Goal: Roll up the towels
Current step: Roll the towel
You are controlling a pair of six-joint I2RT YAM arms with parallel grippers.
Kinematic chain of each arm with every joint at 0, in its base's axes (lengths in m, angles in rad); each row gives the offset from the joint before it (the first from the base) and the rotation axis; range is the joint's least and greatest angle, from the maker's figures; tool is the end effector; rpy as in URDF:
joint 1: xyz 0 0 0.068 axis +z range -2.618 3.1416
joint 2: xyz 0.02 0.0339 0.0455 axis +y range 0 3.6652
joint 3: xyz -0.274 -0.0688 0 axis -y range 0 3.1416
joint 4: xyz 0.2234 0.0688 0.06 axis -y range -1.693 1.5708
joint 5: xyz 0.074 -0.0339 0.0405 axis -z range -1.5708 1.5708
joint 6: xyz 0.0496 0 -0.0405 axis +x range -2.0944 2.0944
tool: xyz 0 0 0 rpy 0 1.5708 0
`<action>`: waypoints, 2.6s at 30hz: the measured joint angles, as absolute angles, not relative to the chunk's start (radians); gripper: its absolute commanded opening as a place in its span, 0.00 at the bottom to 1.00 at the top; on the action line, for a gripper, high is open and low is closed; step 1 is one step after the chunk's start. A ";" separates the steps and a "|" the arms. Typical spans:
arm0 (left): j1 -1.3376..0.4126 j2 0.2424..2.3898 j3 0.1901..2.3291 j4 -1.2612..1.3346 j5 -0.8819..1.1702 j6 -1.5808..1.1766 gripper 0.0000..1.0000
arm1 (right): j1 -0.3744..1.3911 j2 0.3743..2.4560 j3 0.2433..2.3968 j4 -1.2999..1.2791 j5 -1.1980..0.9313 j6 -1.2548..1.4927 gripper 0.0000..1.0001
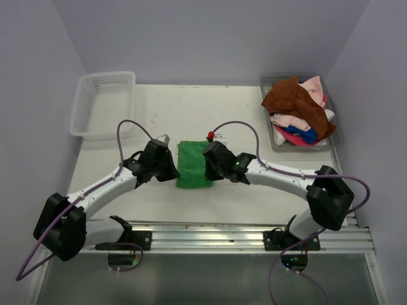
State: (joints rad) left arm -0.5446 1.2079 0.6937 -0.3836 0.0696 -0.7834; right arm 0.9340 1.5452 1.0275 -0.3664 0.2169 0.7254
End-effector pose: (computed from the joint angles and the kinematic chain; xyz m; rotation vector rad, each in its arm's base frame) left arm 0.1896 -0.1189 0.2155 -0.2764 2.5677 -0.6275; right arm 0.1955 0.2465 0.2343 -0.1624 2.4800 0.4725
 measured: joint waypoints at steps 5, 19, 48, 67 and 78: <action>-0.545 1.300 0.685 -0.328 0.085 -0.782 0.00 | 0.960 1.557 1.028 -0.371 0.216 0.724 0.18; -0.545 1.489 0.756 -0.249 0.077 -0.762 0.00 | 0.870 1.760 1.138 -0.345 0.187 0.693 0.16; -0.534 1.528 0.826 -0.259 0.058 -0.736 0.00 | 0.872 1.746 1.230 -0.405 0.193 0.641 0.17; -0.506 1.587 0.883 -0.272 0.089 -0.644 0.00 | 0.963 1.771 1.082 -0.292 0.248 0.743 0.17; -0.504 1.585 0.915 -0.308 0.118 -0.596 0.23 | 1.067 1.640 1.064 -0.371 0.290 0.799 0.25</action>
State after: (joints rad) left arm -0.5041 1.5848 0.9154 -0.3084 0.1177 -0.5964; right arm 1.0668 1.6398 1.0641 -0.3706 0.2897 0.7986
